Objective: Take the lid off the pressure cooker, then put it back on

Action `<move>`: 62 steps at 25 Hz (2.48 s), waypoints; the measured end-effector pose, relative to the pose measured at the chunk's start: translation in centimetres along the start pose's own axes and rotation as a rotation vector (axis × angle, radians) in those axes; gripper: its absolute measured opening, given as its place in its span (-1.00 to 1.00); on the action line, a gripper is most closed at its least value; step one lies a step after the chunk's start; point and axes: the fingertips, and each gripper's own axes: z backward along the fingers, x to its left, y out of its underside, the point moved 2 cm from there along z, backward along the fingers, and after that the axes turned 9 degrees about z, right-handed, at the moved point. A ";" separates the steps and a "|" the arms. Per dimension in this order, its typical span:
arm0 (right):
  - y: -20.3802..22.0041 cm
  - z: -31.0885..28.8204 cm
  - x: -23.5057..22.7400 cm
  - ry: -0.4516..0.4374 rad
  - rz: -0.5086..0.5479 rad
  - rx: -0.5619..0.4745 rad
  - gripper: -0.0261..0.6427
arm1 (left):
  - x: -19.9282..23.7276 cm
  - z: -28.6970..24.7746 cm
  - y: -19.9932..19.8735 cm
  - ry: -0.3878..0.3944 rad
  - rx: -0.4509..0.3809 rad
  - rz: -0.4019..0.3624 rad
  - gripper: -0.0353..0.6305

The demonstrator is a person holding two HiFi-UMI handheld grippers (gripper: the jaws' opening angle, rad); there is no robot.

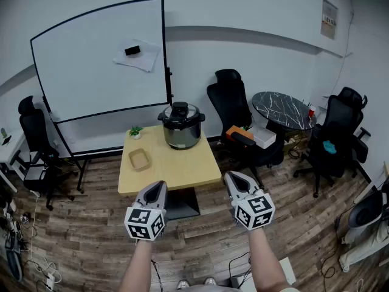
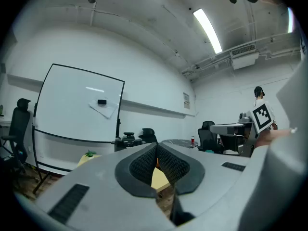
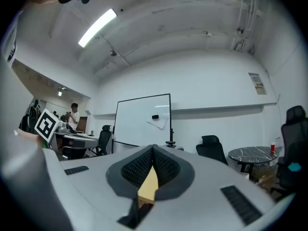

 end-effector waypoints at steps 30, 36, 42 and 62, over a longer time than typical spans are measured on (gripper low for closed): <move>0.1 0.3 0.9 -0.054 -0.008 -0.014 -0.61 | -1.2 0.1 0.3 0.006 0.013 -0.004 -0.84; 0.1 -0.4 0.6 -0.069 -0.012 -0.011 -0.01 | -1.4 -0.5 0.1 0.002 0.010 -0.008 -0.84; 0.8 -1.0 -0.2 -0.062 -0.007 -0.008 0.24 | -1.5 -1.3 0.1 -0.009 0.009 -0.015 -0.84; 2.5 -8.3 -4.9 -0.108 0.011 -0.018 0.22 | 2.1 -8.1 -1.1 -0.077 -0.024 -0.042 -0.84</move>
